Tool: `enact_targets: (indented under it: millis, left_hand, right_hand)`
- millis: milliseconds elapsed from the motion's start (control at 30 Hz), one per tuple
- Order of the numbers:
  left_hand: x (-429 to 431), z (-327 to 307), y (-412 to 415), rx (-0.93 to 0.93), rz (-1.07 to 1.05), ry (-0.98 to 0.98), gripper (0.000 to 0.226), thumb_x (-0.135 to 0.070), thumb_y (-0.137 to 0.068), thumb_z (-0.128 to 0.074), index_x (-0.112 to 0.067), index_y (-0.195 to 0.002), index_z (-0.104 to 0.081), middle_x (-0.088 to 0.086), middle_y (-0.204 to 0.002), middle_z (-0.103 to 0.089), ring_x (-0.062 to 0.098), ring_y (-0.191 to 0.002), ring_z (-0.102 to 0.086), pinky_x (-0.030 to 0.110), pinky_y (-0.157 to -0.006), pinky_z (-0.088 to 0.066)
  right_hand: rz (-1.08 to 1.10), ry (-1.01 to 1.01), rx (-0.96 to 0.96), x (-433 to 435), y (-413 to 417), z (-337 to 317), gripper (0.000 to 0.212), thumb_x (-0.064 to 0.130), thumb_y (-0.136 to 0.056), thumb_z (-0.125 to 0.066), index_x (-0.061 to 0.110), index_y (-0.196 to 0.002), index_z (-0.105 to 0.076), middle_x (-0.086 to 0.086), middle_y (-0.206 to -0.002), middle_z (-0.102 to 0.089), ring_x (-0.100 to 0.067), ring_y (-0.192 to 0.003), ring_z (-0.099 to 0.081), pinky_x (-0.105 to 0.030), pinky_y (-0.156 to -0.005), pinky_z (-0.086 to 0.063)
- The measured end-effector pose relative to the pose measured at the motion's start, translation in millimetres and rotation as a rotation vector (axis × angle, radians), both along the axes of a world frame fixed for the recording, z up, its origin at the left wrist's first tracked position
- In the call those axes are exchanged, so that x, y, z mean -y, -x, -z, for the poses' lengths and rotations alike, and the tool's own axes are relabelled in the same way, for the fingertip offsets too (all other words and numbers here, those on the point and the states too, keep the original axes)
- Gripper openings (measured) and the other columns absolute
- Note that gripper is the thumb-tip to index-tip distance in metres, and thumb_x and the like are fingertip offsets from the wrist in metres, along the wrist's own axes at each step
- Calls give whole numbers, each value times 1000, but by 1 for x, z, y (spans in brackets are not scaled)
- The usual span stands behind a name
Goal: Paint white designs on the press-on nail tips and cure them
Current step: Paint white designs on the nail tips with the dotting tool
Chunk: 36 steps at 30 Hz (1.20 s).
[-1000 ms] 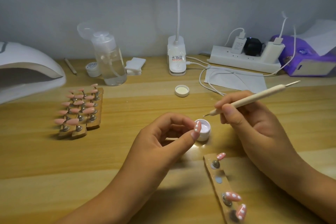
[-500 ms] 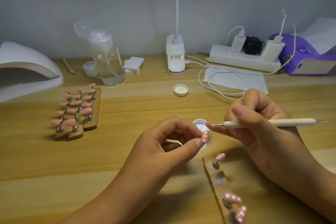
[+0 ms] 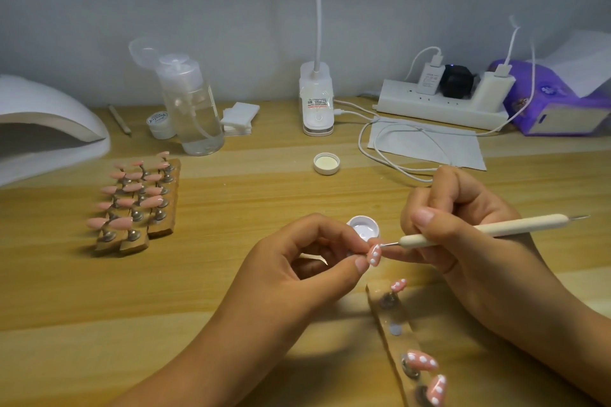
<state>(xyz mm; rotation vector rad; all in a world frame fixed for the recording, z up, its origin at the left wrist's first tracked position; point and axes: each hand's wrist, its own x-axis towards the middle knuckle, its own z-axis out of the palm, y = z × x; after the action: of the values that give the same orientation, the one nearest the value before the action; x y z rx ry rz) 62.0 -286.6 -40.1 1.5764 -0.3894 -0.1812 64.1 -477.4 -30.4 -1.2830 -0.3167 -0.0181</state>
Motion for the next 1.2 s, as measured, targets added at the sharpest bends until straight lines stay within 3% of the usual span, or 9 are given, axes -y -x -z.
enact_targets:
  millis: [100,367,1200]
  left_hand:
    - [0,0,0,-1,3,2,5,-22,-74,-74,-25,-77,-73,-1,-78,-67,4,-69,-56,11,-62,-44]
    - [-1,0,0,8,8,-12,4,-23,-74,-74,-25,-78,-73,9,-83,-67,6,-69,-56,12,-63,-44]
    - [0,-1,1,3,4,-20,5,-24,-73,-74,-25,-78,-72,9,-85,-67,3,-68,-55,11,-61,-42]
  right_hand:
    - [-7,-6,-2,-1,0,0,19,17,-73,-65,21,-61,-52,3,-62,-51,-7,-54,-51,-31,-63,-57]
    - [-13,-4,-6,-1,0,0,18,16,-73,-66,20,-61,-52,3,-62,-52,-5,-54,-53,-29,-63,-57]
    - [-14,2,-24,-1,0,0,18,17,-72,-66,19,-62,-52,2,-63,-52,-7,-56,-53,-30,-63,-58]
